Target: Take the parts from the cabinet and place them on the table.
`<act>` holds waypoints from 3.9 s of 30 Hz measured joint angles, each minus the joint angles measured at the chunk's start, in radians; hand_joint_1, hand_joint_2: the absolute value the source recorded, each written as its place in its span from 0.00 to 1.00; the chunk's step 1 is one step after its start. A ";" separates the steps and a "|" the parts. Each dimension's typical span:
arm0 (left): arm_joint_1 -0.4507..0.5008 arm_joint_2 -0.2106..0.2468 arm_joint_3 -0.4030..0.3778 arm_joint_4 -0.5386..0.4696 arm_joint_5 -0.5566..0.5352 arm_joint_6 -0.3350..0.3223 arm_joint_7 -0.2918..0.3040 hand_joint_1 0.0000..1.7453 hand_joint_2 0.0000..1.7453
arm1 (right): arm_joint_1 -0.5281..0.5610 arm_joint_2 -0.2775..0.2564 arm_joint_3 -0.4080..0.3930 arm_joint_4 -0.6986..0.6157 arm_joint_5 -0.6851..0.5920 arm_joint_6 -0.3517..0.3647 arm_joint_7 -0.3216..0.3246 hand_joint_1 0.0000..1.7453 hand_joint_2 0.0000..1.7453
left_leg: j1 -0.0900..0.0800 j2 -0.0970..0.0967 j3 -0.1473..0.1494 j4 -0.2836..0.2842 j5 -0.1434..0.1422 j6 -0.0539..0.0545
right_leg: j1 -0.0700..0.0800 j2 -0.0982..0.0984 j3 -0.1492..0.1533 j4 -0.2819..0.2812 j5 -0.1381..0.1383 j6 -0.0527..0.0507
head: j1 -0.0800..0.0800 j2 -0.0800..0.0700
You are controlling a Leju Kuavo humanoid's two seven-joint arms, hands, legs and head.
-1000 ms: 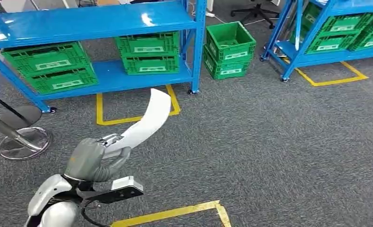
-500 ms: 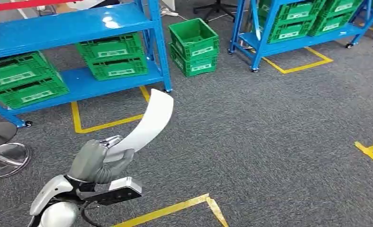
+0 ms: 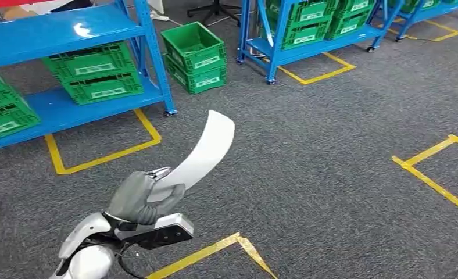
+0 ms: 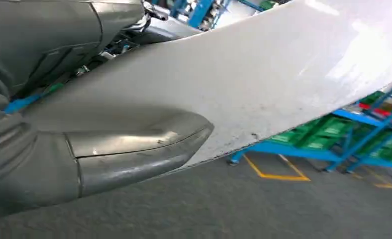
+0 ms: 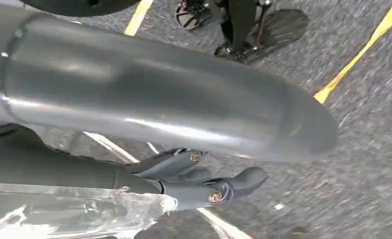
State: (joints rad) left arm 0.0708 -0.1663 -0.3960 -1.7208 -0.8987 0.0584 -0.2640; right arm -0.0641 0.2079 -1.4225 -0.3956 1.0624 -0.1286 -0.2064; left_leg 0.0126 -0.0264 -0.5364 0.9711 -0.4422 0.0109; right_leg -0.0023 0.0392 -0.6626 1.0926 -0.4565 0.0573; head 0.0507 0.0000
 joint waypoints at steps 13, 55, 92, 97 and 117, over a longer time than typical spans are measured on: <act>0.014 0.001 0.000 0.024 0.018 0.015 0.013 1.00 1.00 | 0.009 -0.041 0.001 0.001 0.018 0.026 0.013 0.00 0.00 | -0.008 0.119 0.005 0.000 0.000 -0.039 | 0.001 -0.057 0.081 -0.078 0.021 -0.026 | -0.003 0.000; 0.072 0.004 0.017 0.003 0.037 0.034 0.035 1.00 1.00 | 0.012 -0.053 0.005 0.014 0.056 0.053 -0.006 0.00 0.00 | -0.017 -0.065 -0.009 0.048 -0.018 -0.006 | -0.006 0.061 0.046 -0.068 0.046 -0.042 | -0.004 0.000; 0.005 -0.006 -0.011 -0.040 0.025 0.023 -0.022 1.00 1.00 | 0.017 -0.053 -0.016 0.027 -0.006 0.100 0.002 0.00 0.00 | -0.016 -0.014 -0.004 -0.008 -0.001 0.003 | -0.003 0.037 0.018 -0.043 0.028 -0.012 | -0.005 0.000; 0.003 0.003 -0.020 -0.037 0.026 0.025 -0.022 1.00 1.00 | 0.012 -0.054 -0.016 0.031 -0.006 0.102 0.007 0.00 0.00 | -0.018 0.055 -0.001 -0.007 -0.007 0.008 | -0.008 -0.032 -0.112 0.221 -0.090 0.007 | 0.002 0.000; 0.065 0.058 0.102 -0.032 0.082 0.013 -0.088 1.00 1.00 | 0.014 -0.065 -0.019 0.043 -0.003 0.118 -0.011 0.00 0.00 | -0.015 -0.040 -0.014 0.038 -0.016 -0.018 | -0.006 0.062 0.049 -0.059 0.031 -0.043 | -0.011 0.000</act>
State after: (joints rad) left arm 0.1357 -0.1080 -0.2941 -1.7525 -0.8164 0.0713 -0.3521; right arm -0.0503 0.1427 -1.4420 -0.3529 1.0597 -0.0103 -0.2178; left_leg -0.0025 -0.0665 -0.5507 1.0096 -0.4585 -0.0069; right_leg -0.0079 0.1008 -0.6132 1.0332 -0.4256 0.0139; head 0.0401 0.0000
